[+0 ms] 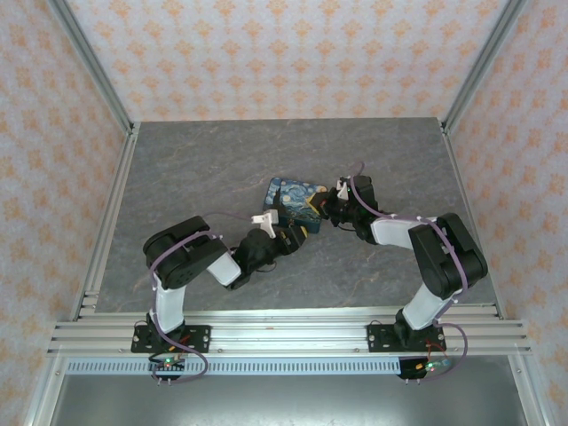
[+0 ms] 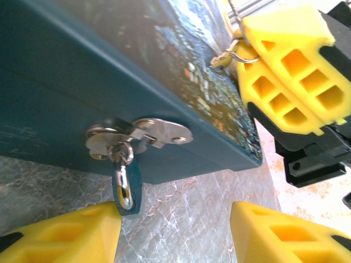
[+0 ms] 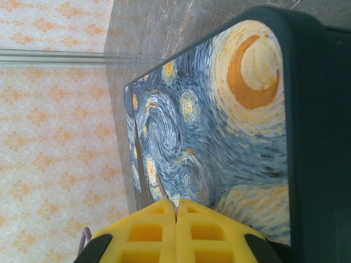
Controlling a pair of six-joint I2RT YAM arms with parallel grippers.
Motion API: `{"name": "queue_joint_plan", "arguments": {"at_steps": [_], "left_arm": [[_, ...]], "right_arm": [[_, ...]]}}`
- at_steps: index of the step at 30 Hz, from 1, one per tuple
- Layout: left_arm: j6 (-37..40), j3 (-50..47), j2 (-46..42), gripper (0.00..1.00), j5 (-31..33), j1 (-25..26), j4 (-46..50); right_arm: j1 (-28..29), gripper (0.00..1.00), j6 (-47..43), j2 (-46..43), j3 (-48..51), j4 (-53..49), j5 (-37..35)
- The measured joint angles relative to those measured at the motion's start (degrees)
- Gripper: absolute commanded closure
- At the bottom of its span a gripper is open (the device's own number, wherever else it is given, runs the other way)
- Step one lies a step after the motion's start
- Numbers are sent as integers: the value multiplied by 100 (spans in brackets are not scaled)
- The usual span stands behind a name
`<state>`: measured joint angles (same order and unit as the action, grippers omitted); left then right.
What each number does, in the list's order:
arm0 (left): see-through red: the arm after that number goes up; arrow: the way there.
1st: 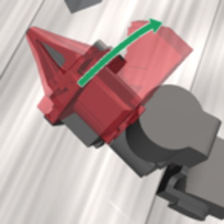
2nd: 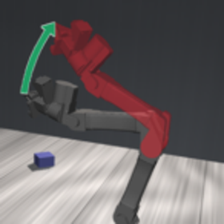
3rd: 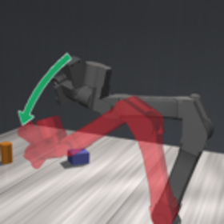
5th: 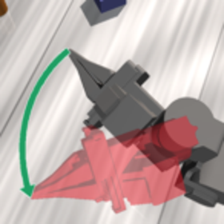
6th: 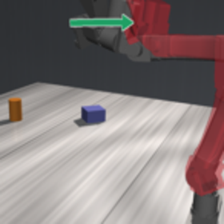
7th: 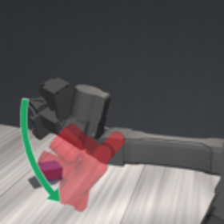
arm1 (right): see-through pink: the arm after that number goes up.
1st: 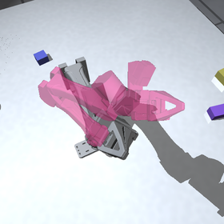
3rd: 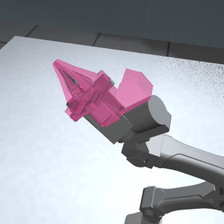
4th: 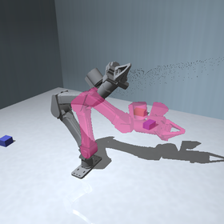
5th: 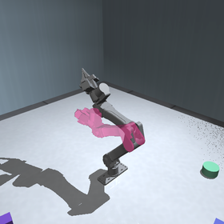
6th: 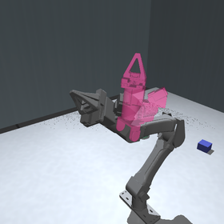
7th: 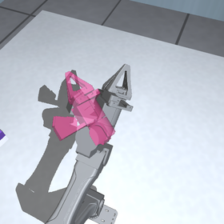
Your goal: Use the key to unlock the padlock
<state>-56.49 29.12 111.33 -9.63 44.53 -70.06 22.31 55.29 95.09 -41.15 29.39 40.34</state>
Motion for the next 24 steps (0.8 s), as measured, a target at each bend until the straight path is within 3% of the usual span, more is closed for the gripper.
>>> {"name": "queue_joint_plan", "arguments": {"at_steps": [9,17,24], "left_arm": [[-186,149,258,46,295,11,-278],[-321,164,258,58,675,17,-127],[-210,234,234,60,883,87,118]], "right_arm": [[0,100,11,0,0,2,-2],[0,100,15,0,0,2,-2],[0,100,15,2,0,4,0]]}}
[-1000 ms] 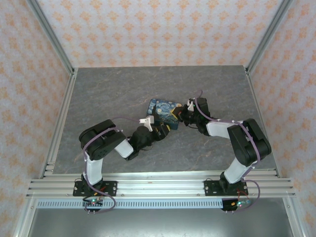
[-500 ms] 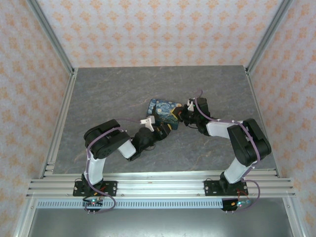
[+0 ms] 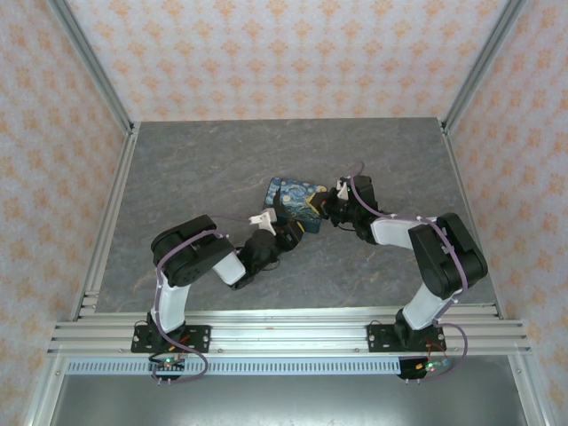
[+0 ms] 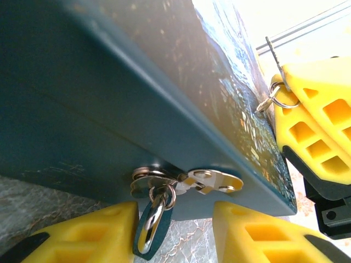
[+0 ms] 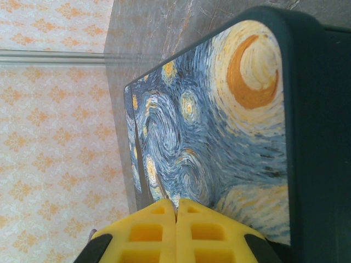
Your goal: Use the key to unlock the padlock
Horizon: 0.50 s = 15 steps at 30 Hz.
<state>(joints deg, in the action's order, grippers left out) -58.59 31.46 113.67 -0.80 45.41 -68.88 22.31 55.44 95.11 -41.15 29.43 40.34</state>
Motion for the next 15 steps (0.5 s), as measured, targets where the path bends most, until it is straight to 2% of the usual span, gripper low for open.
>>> {"name": "queue_joint_plan", "arguments": {"at_steps": [15], "left_arm": [[280,190,-144,73,127,35,723]], "right_arm": [[0,100,2,0,0,7,0]]}}
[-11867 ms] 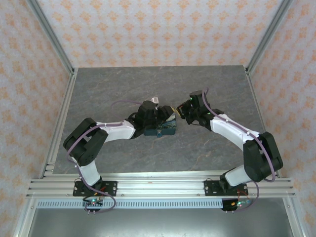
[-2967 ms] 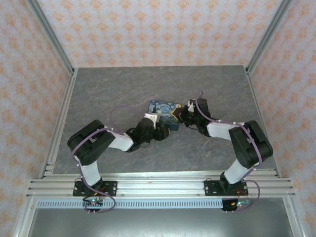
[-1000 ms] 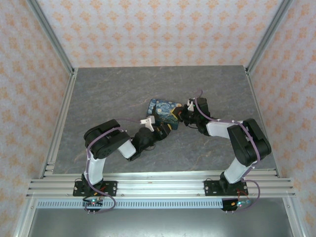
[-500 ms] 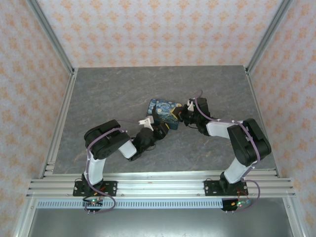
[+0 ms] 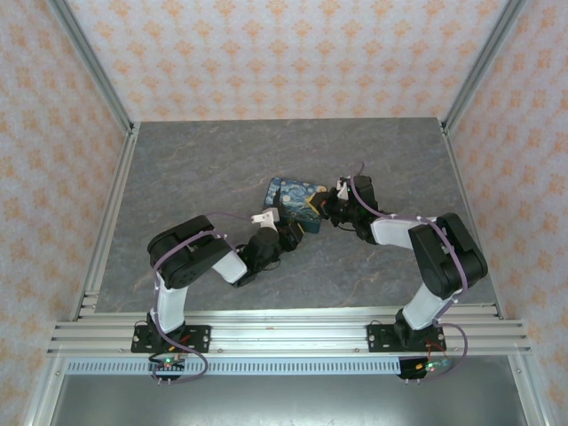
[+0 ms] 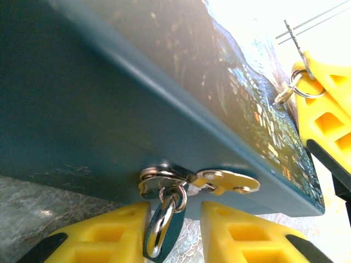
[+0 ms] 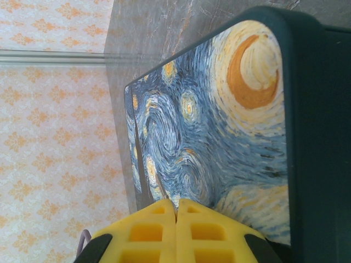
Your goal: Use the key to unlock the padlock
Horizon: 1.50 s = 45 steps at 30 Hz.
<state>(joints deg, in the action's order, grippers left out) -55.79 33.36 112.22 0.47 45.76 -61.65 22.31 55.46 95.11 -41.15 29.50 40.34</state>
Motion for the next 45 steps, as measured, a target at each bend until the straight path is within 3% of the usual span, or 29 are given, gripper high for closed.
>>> {"name": "queue_joint_plan", "arguments": {"at_steps": [8,16,23,32,39,45], "left_arm": [[39,111,0,79,42,0,240],[68,188,0,100,46,-2,398],[-70,223,-319,100,-81,-103,1001],[-175,358,-1165,100,-745,-470,2494],[-271,361,-1467,100,-1453,-881,2883],[-269,361,-1709,100,-1919,-940,2973]], "right_arm": [[0,100,0,9,0,22,-2],[-20,100,9,28,-9,63,9],[-37,100,109,-186,-20,-111,87],[15,100,55,-1928,791,-280,260],[433,100,-118,-2577,1537,-529,424],[564,100,-125,-2614,2044,-538,424]]}}
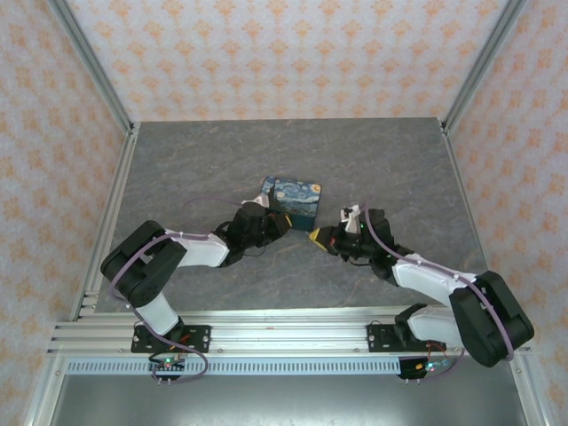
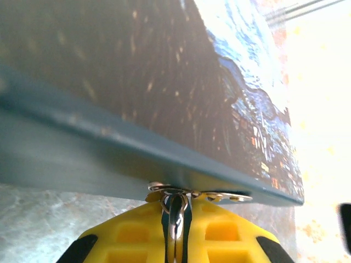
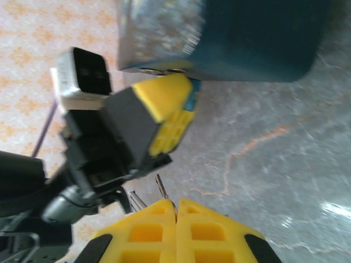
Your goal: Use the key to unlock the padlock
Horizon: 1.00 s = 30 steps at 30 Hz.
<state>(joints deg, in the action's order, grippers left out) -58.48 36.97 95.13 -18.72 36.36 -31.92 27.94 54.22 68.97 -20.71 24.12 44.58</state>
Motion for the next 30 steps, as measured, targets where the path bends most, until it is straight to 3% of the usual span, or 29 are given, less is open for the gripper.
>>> {"name": "queue_joint_plan", "arguments": {"at_steps": [18,30], "left_arm": [[-92,-164,-468,100,-645,0,-87],[-848,-457,-518,100,-636,-2,-651]], "right_arm": [[214,100,664,835,310,1266,-494],[323,100,1294,973,363,1906,-774]]}}
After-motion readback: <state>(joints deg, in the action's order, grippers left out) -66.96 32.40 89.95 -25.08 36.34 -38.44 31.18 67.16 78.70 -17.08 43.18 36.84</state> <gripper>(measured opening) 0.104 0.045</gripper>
